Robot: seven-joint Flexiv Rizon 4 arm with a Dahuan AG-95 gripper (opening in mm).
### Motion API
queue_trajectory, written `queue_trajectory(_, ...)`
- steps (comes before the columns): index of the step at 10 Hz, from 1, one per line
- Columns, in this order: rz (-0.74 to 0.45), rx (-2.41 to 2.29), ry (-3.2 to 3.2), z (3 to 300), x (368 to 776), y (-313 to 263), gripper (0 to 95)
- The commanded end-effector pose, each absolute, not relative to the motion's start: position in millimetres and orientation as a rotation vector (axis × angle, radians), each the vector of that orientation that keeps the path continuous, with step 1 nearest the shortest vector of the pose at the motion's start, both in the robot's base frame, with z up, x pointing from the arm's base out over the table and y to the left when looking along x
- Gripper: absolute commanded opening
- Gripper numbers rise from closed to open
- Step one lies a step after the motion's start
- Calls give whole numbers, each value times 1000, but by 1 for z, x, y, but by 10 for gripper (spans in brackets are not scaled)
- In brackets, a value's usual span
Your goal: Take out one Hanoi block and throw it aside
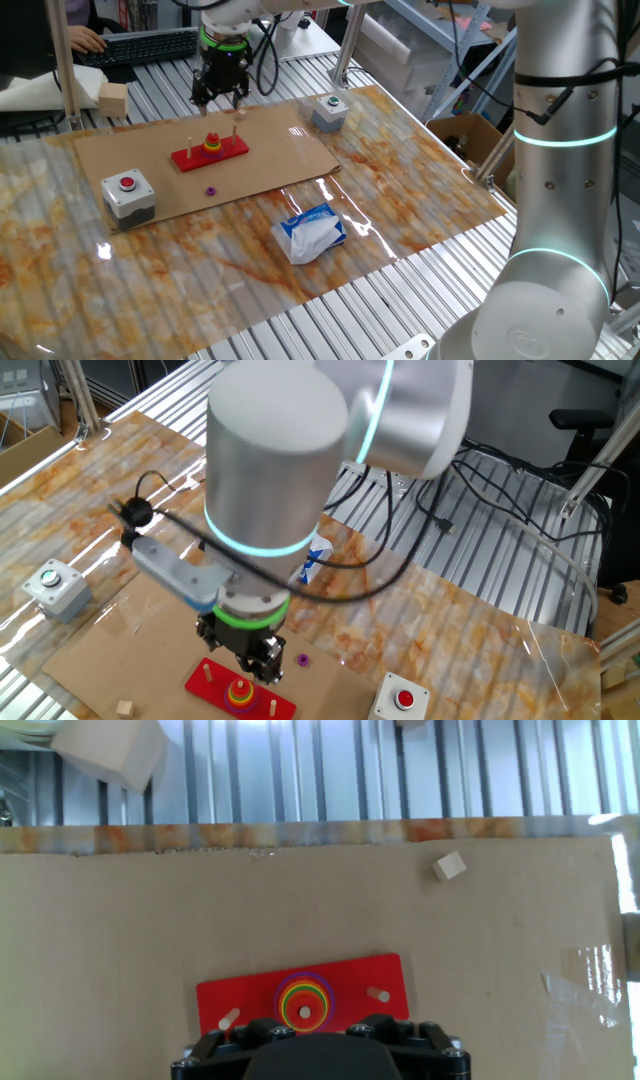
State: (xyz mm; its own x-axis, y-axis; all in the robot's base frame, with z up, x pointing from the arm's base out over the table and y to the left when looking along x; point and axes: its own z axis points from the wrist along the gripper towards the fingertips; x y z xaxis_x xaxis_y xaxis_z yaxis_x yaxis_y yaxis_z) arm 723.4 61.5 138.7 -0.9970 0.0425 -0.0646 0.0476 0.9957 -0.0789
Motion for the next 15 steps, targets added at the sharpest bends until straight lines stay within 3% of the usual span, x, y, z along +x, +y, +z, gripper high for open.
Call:
queue_trajectory(1, -85, -18, 3092, 139, 723, 61, 760)
queue_trajectory(5, -70, -18, 3110, 139, 723, 61, 760)
queue_trajectory(6, -62, -26, 3120, 139, 723, 61, 570)
queue_trajectory(8, -50, -33, 3134, 138, 723, 61, 570)
queue_trajectory(9, -46, -36, 3138, 138, 723, 61, 380)
queue_trajectory(15, -19, -12, 3151, 127, 721, 68, 380)
